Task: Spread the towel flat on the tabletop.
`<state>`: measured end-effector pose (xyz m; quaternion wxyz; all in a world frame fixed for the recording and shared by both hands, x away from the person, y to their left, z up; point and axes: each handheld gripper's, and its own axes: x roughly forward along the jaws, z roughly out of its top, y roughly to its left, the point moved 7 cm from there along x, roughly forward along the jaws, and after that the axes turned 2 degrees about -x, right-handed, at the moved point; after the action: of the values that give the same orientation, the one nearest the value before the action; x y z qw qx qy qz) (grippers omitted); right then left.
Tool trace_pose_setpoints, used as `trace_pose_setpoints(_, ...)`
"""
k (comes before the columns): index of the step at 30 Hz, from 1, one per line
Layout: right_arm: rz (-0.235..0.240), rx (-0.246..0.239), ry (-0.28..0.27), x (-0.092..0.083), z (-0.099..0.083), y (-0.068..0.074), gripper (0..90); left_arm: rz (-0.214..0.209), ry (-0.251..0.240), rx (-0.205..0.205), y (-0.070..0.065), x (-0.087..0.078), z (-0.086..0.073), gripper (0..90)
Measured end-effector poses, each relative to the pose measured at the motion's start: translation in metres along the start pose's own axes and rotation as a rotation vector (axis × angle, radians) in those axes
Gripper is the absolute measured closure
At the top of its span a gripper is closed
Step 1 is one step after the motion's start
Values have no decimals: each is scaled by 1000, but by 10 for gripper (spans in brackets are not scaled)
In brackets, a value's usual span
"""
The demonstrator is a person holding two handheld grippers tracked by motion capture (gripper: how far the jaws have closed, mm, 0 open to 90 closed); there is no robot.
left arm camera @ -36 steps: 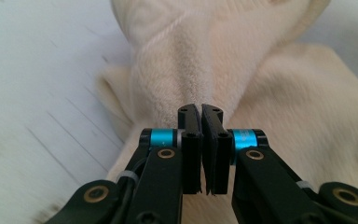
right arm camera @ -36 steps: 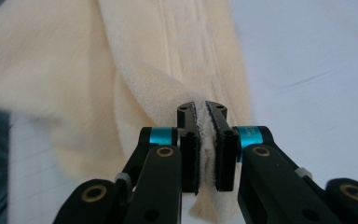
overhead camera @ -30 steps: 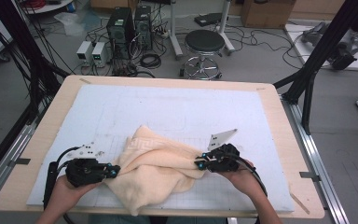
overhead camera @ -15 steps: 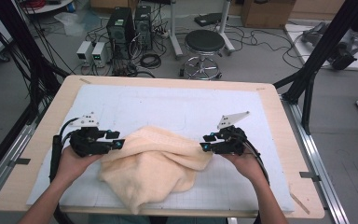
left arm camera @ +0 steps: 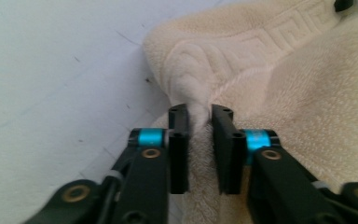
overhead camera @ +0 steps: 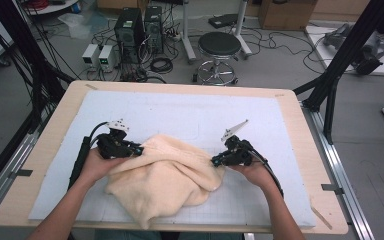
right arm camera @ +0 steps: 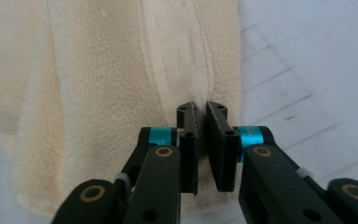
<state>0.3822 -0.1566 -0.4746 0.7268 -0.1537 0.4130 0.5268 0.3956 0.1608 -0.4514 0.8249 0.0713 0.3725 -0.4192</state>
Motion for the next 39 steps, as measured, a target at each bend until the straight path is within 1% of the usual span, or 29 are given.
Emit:
trace_pose_setpoints(1, -14, -3, -23, -3, 3, -1, 854, 23, -31, -21, 3, -4, 3, 830)
trace_pose_setpoints(2, -80, -20, -60, -13, 12, -8, 859, 28, -47, -40, 4, -7, 6, 833)
trace_pose_setpoints(3, -80, -20, -60, -13, 12, -8, 859, 48, -74, -55, 5, -10, 9, 833)
trace_pose_setpoints(4, -163, -41, -121, -29, 27, -12, 861, 74, -102, -55, 6, -15, 14, 834)
trace_pose_setpoints(5, -163, -41, -121, -29, 27, -12, 861, 85, -138, -61, 5, -21, 19, 834)
trace_pose_setpoints(6, -229, -67, -198, -48, 46, -13, 860, 104, -180, -65, 4, -27, 25, 834)
trace_pose_setpoints(7, -229, -67, -198, -48, 46, -13, 860, 118, -213, -65, 2, -33, 30, 834)
trace_pose_setpoints(8, -280, -98, -216, -57, 54, -12, 860, 137, -238, -54, -2, -39, 36, 833)
trace_pose_setpoints(9, -321, -136, -228, -66, 63, -8, 858, 152, -241, -43, -4, -42, 37, 833)
trace_pose_setpoints(10, -330, -156, -233, -69, 67, -5, 854, 162, -226, -16, -8, -44, 36, 832)
trace_pose_setpoints(12, -314, -190, -211, -67, 67, 3, 850, 152, -162, 26, -16, -43, 26, 832)
trace_pose_setpoints(14, -258, -187, -158, -52, 55, 9, 846, 110, -119, 36, -22, -38, 8, 831)
trace_pose_setpoints(15, -184, -169, -92, -30, 35, 14, 845, 99, -94, 32, -24, -34, -2, 831)
trace_pose_setpoints(16, -184, -169, -92, -30, 35, 14, 845, 89, -67, 29, -25, -31, -12, 831)
trace_pose_setpoints(18, -115, -137, -20, -8, 15, 17, 811, 37, -33, 12, -28, -24, -28, 824)
trace_pose_setpoints(19, -92, -132, 23, 6, 4, 20, 728, 11, -40, 7, -29, -22, -33, 791)
trace_pose_setpoints(20, -92, -132, 23, 6, 4, 20, 728, -4, -42, 6, -29, -22, -35, 791)
trace_pose_setpoints(21, -89, -142, 0, 7, 4, 22, 707, -9, -53, 8, -29, -23, -35, 772)
trace_pose_setpoints(22, -97, -130, -2, 6, 5, 22, 677, -11, -58, -2, -27, -24, -34, 762)
trace_pose_setpoints(24, -120, -122, -57, -1, 11, 20, 633, -6, -54, -10, -24, -23, -32, 723)
trace_pose_setpoints(26, -139, -92, -95, -7, 15, 15, 579, -18, -49, -13, -23, -19, -31, 722)
trace_pose_setpoints(28, -137, -66, -95, -4, 15, 11, 569, -40, -32, -3, -24, -16, -32, 724)
trace_pose_setpoints(29, -136, -58, -75, 0, 13, 9, 573, -48, -30, -4, -25, -15, -32, 723)
trace_pose_setpoints(30, -136, -52, -51, 4, 11, 7, 595, -55, -30, -11, -24, -15, -31, 719)
trace_pose_setpoints(31, -116, -53, -27, 11, 9, 7, 697, -55, -34, -13, -23, -17, -29, 675)
trace_pose_setpoints(32, -116, -53, -27, 11, 9, 7, 697, -55, -48, -25, -22, -20, -26, 675)
trace_pose_setpoints(34, -109, -92, -22, 14, 10, 10, 787, -47, -71, -29, -18, -27, -17, 627)
trace_pose_setpoints(37, -89, -126, -35, 12, 11, 14, 820, -36, -124, -42, -12, -37, 3, 533)
trace_pose_setpoints(39, -79, -145, -44, 9, 12, 16, 827, -37, -134, -45, -7, -39, 15, 490)
